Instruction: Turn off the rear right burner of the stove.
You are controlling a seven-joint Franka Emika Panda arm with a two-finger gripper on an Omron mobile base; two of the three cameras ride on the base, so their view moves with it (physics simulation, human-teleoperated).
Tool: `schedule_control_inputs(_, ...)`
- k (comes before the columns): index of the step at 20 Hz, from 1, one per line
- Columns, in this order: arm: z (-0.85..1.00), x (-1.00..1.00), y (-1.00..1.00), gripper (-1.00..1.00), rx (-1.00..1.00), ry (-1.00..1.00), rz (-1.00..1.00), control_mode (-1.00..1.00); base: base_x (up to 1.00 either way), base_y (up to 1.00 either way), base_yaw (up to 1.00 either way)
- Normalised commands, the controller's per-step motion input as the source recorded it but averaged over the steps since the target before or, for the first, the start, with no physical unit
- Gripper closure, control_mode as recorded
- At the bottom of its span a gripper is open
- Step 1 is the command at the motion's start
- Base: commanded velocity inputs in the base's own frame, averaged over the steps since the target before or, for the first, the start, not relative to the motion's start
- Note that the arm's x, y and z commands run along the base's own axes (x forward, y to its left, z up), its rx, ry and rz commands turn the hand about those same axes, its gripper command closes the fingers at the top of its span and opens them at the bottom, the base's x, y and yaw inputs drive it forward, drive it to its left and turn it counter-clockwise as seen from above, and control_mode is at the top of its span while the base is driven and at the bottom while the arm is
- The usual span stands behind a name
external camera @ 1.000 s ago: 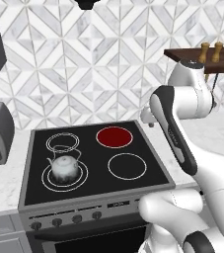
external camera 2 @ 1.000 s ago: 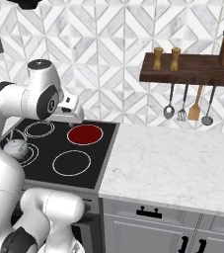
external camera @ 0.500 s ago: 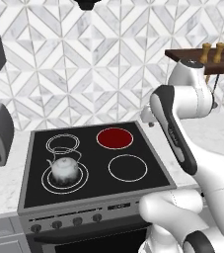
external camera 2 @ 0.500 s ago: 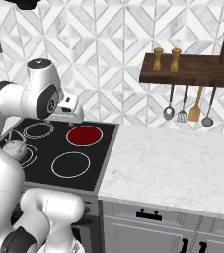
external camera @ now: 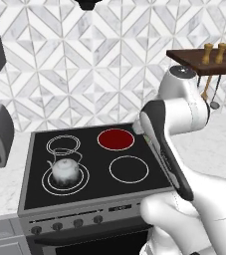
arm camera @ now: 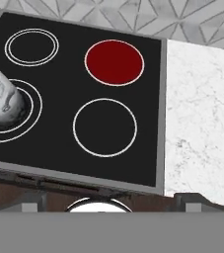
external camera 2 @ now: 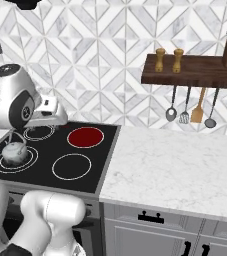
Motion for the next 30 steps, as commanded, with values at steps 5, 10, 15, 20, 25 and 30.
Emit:
schedule_control_inputs(5,-0.17,-0.68,1.00,-1.00,-0.40,-0.02,0.35,-1.00,0.00,0.00,0.00)
schedule_control_inputs(10,-0.55,-0.78,1.00,-1.00,-0.46,0.02,0.40,-1.00,0.00,0.00,0.00)
schedule_control_inputs(15,-0.81,-0.88,1.00,-1.00,-0.47,0.01,0.47,-1.00,0.00,0.00,0.00)
schedule_control_inputs(20,-1.00,-0.75,0.95,-1.00,-0.47,0.01,0.64,-1.00,0.00,0.00,0.00)
schedule_control_inputs(25,-0.80,-0.26,0.56,-1.00,-0.43,-0.01,0.62,-1.00,0.00,0.00,0.00)
schedule_control_inputs(30,-0.39,0.45,-0.24,-1.00,-0.20,-0.11,0.43,-1.00,0.00,0.00,0.00)
